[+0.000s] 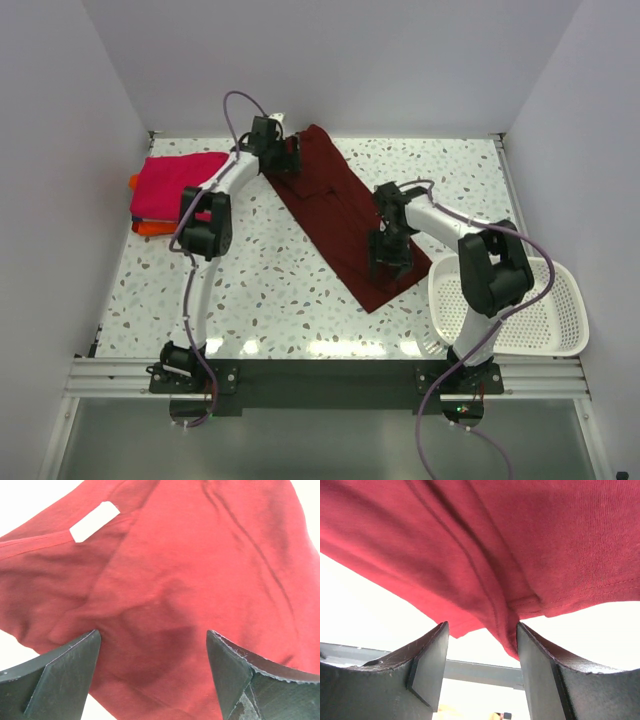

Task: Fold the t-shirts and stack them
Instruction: Fold the tshirt

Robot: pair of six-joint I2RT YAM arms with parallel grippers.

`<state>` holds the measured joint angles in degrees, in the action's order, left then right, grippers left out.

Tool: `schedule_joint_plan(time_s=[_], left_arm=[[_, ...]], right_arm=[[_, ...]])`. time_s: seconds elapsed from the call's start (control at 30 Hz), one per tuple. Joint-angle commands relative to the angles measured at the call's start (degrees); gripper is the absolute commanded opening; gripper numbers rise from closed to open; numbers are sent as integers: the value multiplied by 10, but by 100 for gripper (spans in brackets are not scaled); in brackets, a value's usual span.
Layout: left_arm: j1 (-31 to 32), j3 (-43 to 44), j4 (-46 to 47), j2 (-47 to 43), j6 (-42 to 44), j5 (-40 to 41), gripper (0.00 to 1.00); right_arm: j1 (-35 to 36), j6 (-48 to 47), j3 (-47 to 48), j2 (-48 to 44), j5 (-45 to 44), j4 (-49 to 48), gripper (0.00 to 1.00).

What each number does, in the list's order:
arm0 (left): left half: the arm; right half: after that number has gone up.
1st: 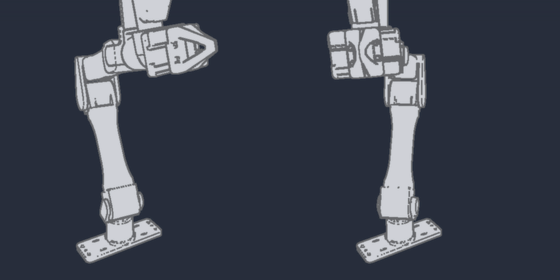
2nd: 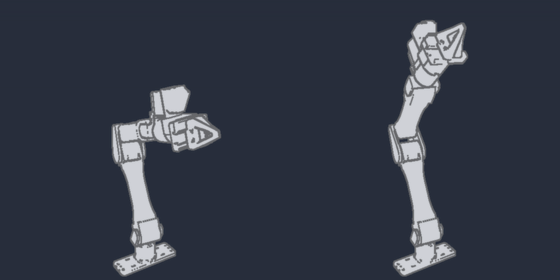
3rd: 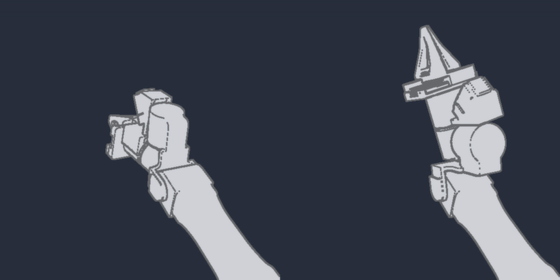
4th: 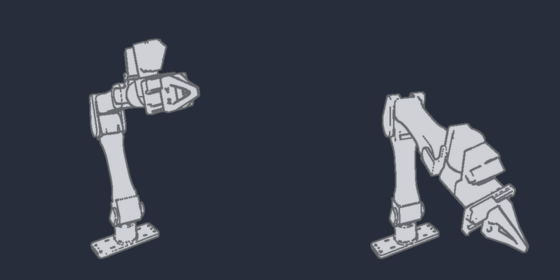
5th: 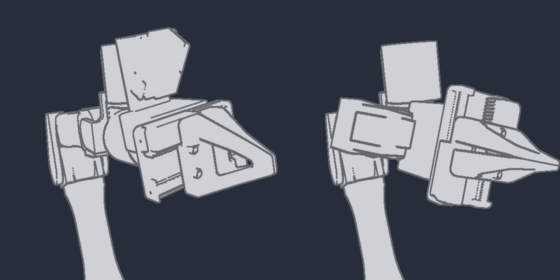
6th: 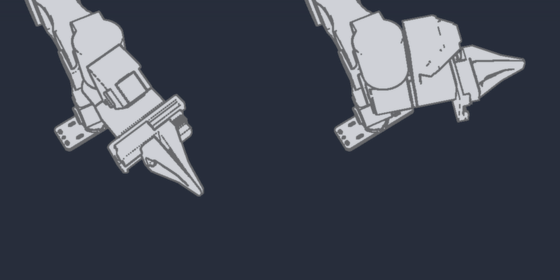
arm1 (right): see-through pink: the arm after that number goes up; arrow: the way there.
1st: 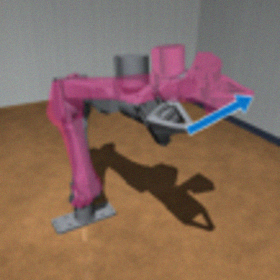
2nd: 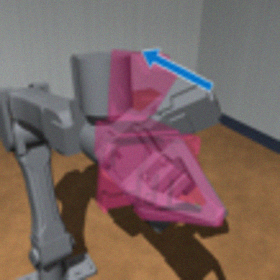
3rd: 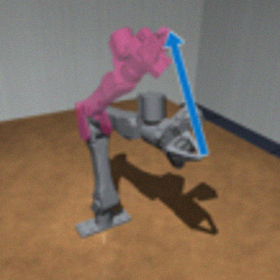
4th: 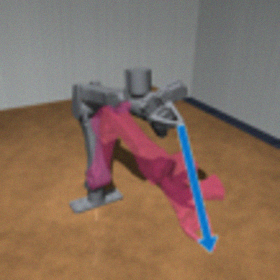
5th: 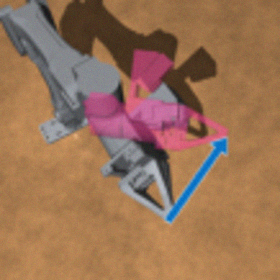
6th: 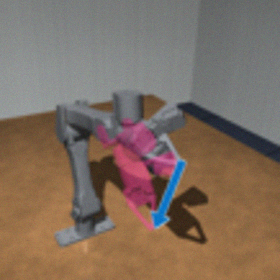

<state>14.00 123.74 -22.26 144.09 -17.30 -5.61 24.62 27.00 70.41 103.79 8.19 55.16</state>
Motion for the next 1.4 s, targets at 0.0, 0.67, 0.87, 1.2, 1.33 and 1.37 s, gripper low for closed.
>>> schedule_joint_plan(time_s=[0.0, 0.67, 0.87, 1.2, 1.33, 1.37], left_arm=[[19, 29, 20, -21, 17, -32, 92], [138, -222, -37, -247, -84, -11, 92], [146, -207, -90, -202, -121, 21, 92], [146, -178, -139, -137, -140, 74, 92], [145, -191, -132, -126, -136, 80, 92], [145, -192, -130, -123, -130, 82, 92]], right_arm=[[5, 2, 64, -9, -13, 39, 60], [5, -48, 32, -35, -65, 35, 51], [3, -44, -11, -23, -67, -19, 50], [-8, -85, -15, -1, -96, -78, 53], [-22, -90, -34, -8, -98, -102, 56], [-24, -92, -38, -2, -97, -106, 57]])
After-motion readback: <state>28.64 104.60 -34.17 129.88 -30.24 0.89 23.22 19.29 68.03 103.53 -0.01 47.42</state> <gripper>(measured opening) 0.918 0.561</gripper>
